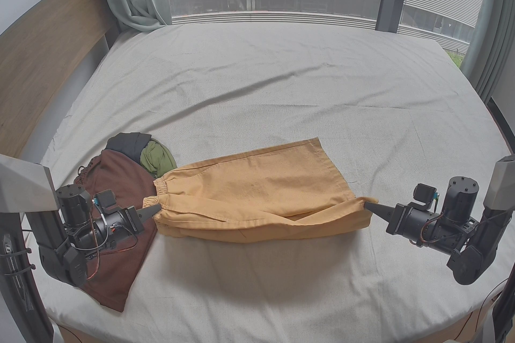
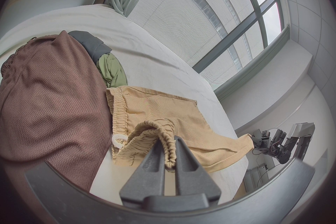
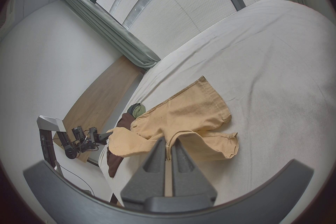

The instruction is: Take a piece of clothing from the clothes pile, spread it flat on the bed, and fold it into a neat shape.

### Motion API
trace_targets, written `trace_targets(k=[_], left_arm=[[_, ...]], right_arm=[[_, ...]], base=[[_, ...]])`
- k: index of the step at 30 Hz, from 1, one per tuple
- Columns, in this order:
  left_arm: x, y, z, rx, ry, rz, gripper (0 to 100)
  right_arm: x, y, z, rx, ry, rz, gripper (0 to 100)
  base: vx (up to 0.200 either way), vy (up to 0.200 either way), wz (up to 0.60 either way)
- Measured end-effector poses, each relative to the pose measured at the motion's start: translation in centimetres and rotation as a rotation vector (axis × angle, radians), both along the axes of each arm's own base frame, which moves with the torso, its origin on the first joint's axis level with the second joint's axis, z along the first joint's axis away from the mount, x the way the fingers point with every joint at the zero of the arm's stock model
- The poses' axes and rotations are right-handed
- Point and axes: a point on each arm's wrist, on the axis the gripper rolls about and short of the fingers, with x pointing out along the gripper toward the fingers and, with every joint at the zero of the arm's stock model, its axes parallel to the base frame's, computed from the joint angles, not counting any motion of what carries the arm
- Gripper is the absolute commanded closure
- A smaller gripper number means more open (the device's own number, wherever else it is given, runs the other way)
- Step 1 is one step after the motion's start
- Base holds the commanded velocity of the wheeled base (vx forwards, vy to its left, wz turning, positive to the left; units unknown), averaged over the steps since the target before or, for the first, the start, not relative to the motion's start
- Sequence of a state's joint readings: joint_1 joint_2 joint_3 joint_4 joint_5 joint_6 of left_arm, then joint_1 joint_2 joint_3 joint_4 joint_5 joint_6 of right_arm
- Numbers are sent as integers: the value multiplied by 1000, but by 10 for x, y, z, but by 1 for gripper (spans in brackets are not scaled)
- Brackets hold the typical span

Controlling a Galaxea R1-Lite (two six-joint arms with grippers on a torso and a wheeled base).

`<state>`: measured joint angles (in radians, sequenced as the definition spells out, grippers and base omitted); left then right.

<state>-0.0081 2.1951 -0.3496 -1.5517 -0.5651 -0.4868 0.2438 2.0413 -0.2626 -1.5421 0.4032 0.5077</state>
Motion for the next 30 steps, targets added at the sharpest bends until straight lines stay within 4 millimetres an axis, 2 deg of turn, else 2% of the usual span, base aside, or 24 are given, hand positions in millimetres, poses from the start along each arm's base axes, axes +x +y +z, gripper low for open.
trace_targets(k=[19, 30], left_arm=[[5, -3, 3, -18, -5, 23, 100], [14, -4, 6, -32, -23, 81, 100]], right_arm=[[24, 0, 21, 19, -93, -33, 100], [47, -1, 32, 22, -108, -50, 100]], base=[[0, 0, 0], [0, 0, 0]])
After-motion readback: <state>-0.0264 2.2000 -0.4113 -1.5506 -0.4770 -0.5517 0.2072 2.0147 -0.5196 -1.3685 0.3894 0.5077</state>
